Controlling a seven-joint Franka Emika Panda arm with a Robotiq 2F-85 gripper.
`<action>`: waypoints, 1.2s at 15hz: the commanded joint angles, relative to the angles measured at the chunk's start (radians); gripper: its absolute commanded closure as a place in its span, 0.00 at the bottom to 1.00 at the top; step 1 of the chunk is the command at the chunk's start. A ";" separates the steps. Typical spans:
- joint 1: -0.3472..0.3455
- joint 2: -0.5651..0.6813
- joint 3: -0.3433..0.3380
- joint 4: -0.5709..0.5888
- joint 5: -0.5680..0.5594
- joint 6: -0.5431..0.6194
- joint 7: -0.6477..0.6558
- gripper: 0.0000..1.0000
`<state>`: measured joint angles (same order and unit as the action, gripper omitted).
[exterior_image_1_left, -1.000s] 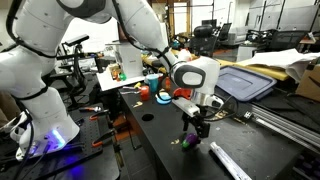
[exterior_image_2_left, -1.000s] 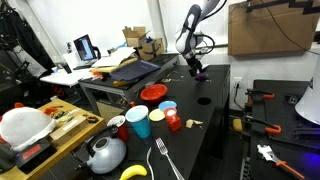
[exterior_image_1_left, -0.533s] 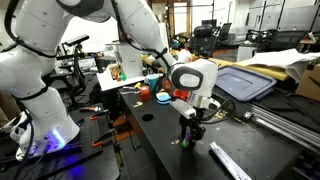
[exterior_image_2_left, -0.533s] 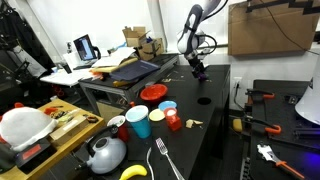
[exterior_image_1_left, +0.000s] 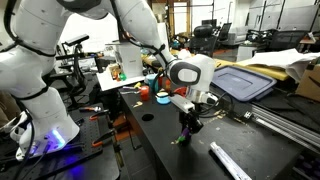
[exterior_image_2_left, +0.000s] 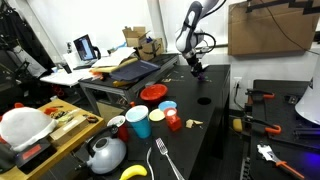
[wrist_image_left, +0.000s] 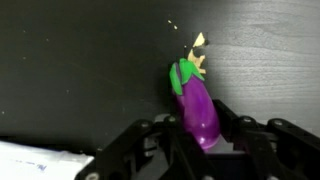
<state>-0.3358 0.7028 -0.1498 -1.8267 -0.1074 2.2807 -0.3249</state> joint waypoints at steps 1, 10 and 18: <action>0.040 -0.092 0.021 -0.074 -0.011 0.009 0.004 0.87; 0.116 -0.193 0.167 -0.090 0.051 -0.007 -0.067 0.87; 0.167 -0.256 0.273 -0.128 0.145 -0.034 -0.154 0.87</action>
<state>-0.1841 0.5155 0.1084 -1.8999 -0.0005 2.2740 -0.4378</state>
